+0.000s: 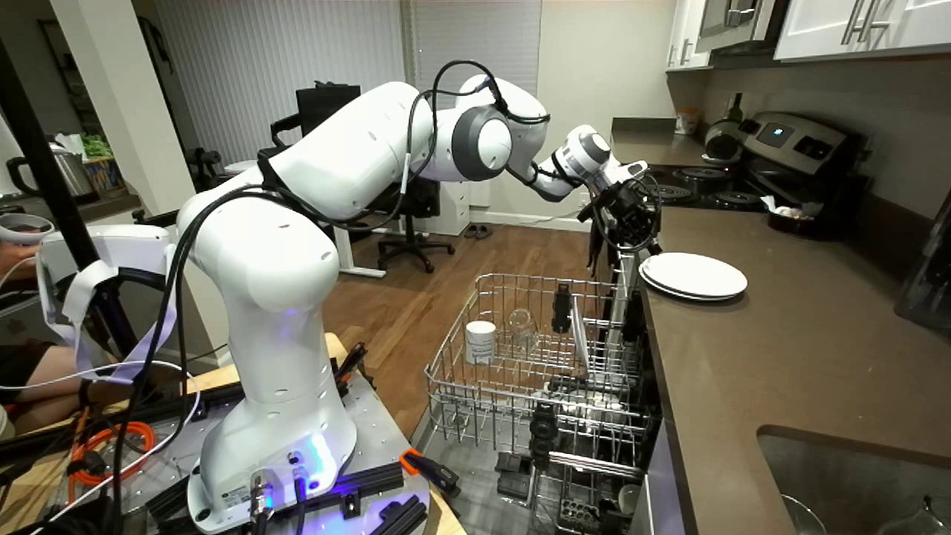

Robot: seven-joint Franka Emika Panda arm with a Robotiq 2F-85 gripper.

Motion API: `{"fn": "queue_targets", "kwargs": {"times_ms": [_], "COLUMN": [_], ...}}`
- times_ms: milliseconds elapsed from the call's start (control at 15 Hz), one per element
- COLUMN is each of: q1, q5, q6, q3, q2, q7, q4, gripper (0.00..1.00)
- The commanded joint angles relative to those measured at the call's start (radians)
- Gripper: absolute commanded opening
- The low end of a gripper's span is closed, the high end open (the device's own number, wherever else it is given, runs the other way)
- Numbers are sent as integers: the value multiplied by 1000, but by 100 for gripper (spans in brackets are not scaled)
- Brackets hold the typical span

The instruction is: Put a plate from the counter in the dishwasher

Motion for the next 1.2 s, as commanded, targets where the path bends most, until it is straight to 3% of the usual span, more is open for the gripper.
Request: {"fn": "queue_targets", "kwargs": {"times_ms": [0,267,333,467,533,667,800,1000,1067,1133], "q1": [-8,-10,-11,-12,-13,-16,-19,-23,-23,-23], "q5": [12,11,12,11,12,12,13,15,15,14], "q6": [18,18,19,19,20,21,23,26,27,27], "q3": [11,10,10,10,10,10,11,13,14,13], "q2": [-26,-28,-29,-30,-31,-32,-32,-34,-34,-34], "q7": [4,6,6,7,8,9,9,9,9,8], "q4": [-29,-35,-37,-40,-42,-44,-44,-47,-48,-48], "gripper": [35,60,55,56,50,28,19,16,7,10]}}
